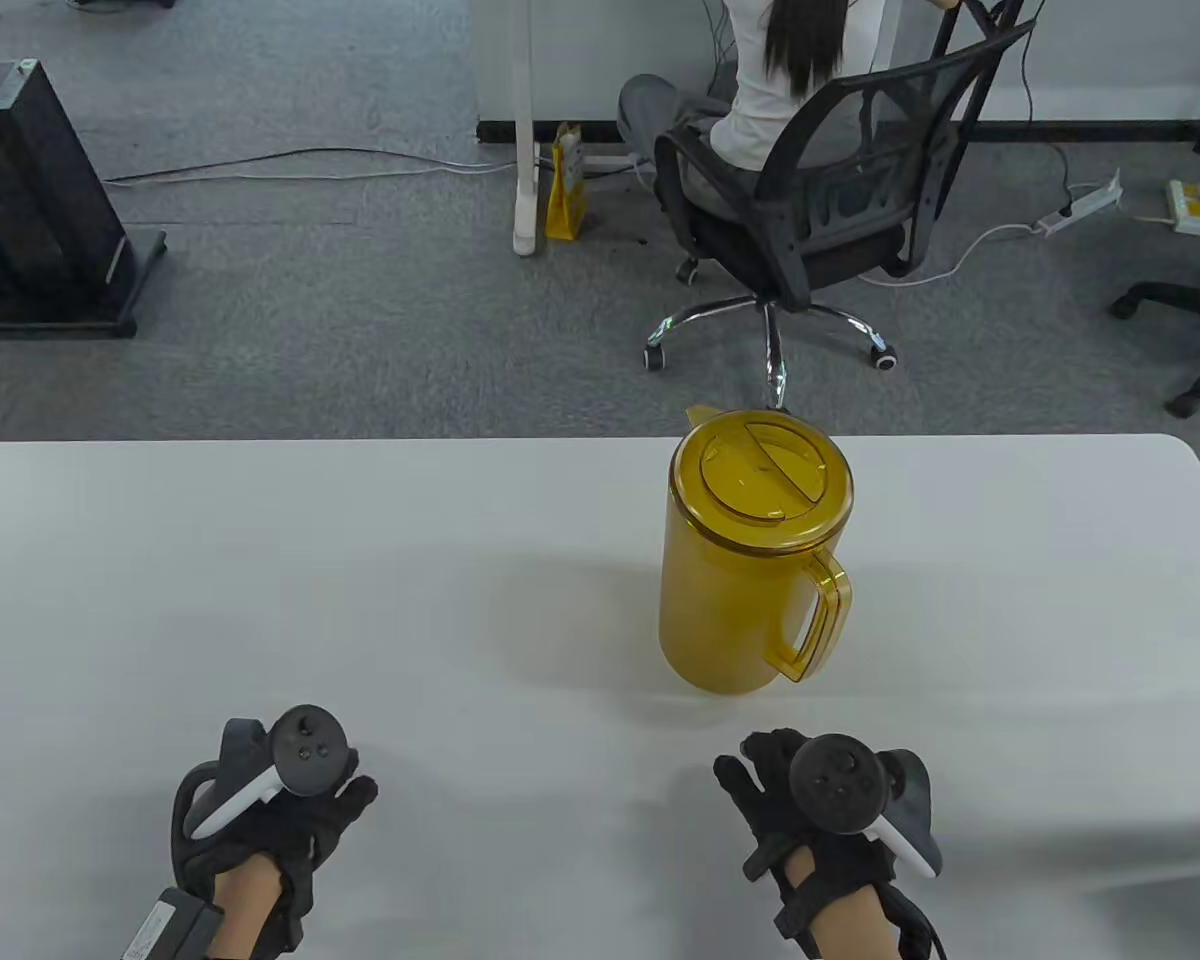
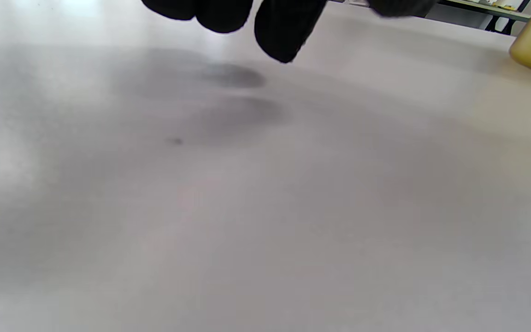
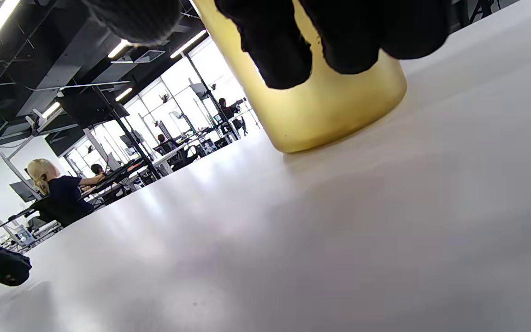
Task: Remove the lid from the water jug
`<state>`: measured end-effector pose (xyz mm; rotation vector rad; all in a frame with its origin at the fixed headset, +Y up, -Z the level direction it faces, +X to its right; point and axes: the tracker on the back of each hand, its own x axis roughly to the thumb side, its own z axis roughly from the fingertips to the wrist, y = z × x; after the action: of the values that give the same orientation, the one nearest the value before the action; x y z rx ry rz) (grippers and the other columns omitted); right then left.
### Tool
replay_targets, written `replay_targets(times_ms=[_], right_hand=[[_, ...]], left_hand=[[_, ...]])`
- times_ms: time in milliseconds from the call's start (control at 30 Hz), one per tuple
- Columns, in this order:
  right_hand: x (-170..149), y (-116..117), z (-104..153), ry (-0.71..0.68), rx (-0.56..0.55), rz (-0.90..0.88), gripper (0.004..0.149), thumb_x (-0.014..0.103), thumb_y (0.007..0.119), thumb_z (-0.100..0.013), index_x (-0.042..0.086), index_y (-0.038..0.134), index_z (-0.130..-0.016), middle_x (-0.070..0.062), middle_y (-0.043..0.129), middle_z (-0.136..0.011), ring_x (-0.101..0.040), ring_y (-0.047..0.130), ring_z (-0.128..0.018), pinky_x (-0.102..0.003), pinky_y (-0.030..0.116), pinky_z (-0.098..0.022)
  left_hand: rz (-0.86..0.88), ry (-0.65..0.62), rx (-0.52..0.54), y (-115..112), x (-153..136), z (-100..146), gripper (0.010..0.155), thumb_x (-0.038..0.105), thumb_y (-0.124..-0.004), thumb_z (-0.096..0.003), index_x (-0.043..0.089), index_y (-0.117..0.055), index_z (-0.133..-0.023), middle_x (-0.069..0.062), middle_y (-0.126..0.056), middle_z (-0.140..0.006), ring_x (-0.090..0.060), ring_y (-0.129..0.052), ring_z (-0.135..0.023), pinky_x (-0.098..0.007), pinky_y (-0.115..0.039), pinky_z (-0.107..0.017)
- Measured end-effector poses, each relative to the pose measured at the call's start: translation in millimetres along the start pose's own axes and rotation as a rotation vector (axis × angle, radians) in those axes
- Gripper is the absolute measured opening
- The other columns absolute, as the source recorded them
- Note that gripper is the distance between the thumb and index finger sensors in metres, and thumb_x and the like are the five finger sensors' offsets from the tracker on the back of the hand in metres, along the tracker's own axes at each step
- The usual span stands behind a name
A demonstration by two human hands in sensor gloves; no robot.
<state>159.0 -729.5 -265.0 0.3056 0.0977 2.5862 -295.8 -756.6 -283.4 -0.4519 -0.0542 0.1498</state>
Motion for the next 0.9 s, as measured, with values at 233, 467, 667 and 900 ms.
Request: replay_targets(times_ms=[233,467,667,900], right_hand=[[1.0,1.4,-1.7,-0.011,0.018,-0.027,0.069,0.048,0.062,-0.057,-0.010,0.073,-0.093,-0.044,0.063,-0.086,-0.064,0.059,-0.076,-0.073,0.040,-0.058],[4.2,-1.0,1.6,-0.026,0.012,-0.029,0.069,0.048,0.061,-0.057,-0.010,0.073,-0.093,-0.044,0.064,-0.085,-0.064,0.059,-0.075,-0.073,0.040,-0.058],[0.4,-7.8,4.1,-0.021,-0.015,-0.065,0.070,0.048,0.061,-0.057,-0.011,0.073,-0.093,-0.044,0.064,-0.085,-0.064,0.060,-0.075,-0.073,0.041,-0.057],[-15.4,-22.1,10.3,0.015,-0.075,-0.163,0.070,0.048,0.061,-0.057,-0.010,0.073,-0.093,-0.043,0.065,-0.085,-0.063,0.061,-0.075,-0.073,0.042,-0.057]], left_hand=[[-0.013,0.011,-0.013,-1.2,-0.8,-0.5,0.062,0.051,-0.061,-0.0521,0.018,-0.067,-0.105,-0.020,-0.053,-0.114,-0.044,-0.047,-0.103,-0.062,-0.031,-0.074],[0.004,0.033,-0.017,-1.1,-9.9,-7.5,0.062,0.051,-0.061,-0.0521,0.018,-0.068,-0.104,-0.020,-0.054,-0.114,-0.044,-0.047,-0.103,-0.062,-0.031,-0.074],[-0.007,0.039,-0.033,-1.4,-10.2,-7.2,0.062,0.052,-0.061,-0.0522,0.018,-0.067,-0.105,-0.020,-0.053,-0.114,-0.044,-0.047,-0.103,-0.062,-0.031,-0.074],[-0.005,0.056,-0.047,-3.0,-16.0,-10.4,0.062,0.052,-0.061,-0.0523,0.020,-0.065,-0.105,-0.020,-0.052,-0.114,-0.044,-0.046,-0.103,-0.062,-0.031,-0.074]])
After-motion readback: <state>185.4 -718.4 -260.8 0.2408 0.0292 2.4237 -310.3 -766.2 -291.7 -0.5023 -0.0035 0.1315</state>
